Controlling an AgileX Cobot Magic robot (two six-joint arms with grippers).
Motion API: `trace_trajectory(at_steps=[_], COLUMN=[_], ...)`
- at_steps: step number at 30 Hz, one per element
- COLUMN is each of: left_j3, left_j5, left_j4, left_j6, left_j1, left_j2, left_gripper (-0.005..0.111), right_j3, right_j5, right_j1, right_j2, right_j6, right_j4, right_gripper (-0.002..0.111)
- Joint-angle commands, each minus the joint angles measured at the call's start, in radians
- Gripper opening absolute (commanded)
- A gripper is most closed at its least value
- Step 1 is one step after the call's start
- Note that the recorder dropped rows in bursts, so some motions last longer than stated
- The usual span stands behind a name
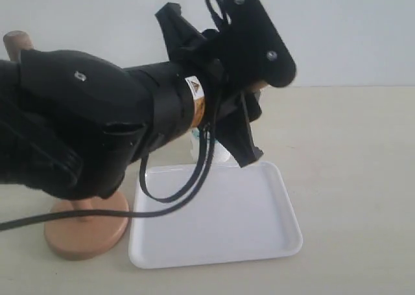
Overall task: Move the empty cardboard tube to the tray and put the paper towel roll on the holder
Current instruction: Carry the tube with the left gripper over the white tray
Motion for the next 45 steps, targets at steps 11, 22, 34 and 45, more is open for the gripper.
trace_trajectory(at_steps=[11,22,34,45], left_j3=[-0.339,-0.474,-0.474,-0.476], left_j5=[0.251,0.286,0.184,0.119], left_j4=[-0.834,-1.165,-1.355,-1.432], left_j6=[0.794,1.174,1.437,1.437], left_j1=[-0.046,0.036,0.117,0.117], left_j2=[0.220,0.360,0.498,0.544], left_gripper=[0.004,0.004,0.004,0.025], right_j3=[-0.001,-0.001,-0.001,-0.001], right_j5=[-0.013,-0.013,-0.013,-0.013], right_j1=[-0.003,-0.003,-0.003,-0.003], right_j2=[-0.004,-0.004,-0.004,-0.004], right_j6=[-0.005,-0.005,-0.005,-0.005], right_j4=[0.001,0.001,0.001,0.001], right_gripper=[0.001,0.001,0.001,0.001])
